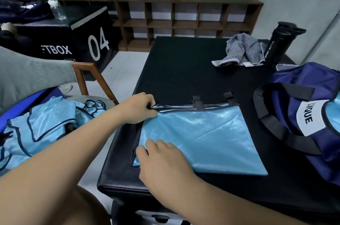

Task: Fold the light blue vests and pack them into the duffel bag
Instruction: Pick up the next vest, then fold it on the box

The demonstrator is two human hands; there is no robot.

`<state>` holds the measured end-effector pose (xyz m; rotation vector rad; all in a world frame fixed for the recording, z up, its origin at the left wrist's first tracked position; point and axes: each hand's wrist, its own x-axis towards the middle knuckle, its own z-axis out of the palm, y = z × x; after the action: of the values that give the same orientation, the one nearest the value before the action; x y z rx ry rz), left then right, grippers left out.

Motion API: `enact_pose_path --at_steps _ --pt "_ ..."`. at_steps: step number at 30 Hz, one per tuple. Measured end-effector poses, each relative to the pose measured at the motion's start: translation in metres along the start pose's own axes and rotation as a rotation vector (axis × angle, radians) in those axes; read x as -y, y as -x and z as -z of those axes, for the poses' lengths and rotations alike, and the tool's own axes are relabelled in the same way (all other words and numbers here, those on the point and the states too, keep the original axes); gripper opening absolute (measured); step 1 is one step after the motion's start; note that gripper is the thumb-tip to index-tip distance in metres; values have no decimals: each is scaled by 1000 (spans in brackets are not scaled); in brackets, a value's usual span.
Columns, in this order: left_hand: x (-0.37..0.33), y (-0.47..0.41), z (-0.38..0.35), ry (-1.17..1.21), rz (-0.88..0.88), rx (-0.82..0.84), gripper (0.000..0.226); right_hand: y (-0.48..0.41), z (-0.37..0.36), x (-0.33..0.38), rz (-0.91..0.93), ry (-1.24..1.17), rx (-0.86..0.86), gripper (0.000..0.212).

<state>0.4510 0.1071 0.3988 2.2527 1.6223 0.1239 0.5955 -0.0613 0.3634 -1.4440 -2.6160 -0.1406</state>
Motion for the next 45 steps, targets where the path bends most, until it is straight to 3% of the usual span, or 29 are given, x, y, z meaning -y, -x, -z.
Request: enact_pose_path --at_steps 6,9,12,14,19,23,28,37,41,45 --pt "-9 9 13 140 125 -39 22 -4 -1 3 -12 -4 12 53" --pt "0 13 21 218 205 -25 23 -6 8 5 -42 -103 -39 44" --pt "3 17 27 387 269 -57 20 -5 22 2 -81 -257 -109 36" --pt "0 18 31 498 280 -94 18 -5 32 -4 -143 -452 -28 25" --pt "-21 12 39 885 248 -107 14 6 55 -30 -341 -842 -81 35" --pt "-52 -3 38 1141 166 -72 26 26 76 -54 -476 -1034 -13 25" --pt "-101 -17 33 1116 98 -34 29 58 93 -84 -557 -1113 43 17" --pt "-157 -37 -13 865 122 -1 16 97 80 -131 -669 -1165 137 13" --pt "-163 -36 -28 864 104 33 21 114 68 -142 -737 -1203 237 33" --pt "-161 -28 -36 810 -8 87 45 129 78 -150 -717 -1063 351 56"
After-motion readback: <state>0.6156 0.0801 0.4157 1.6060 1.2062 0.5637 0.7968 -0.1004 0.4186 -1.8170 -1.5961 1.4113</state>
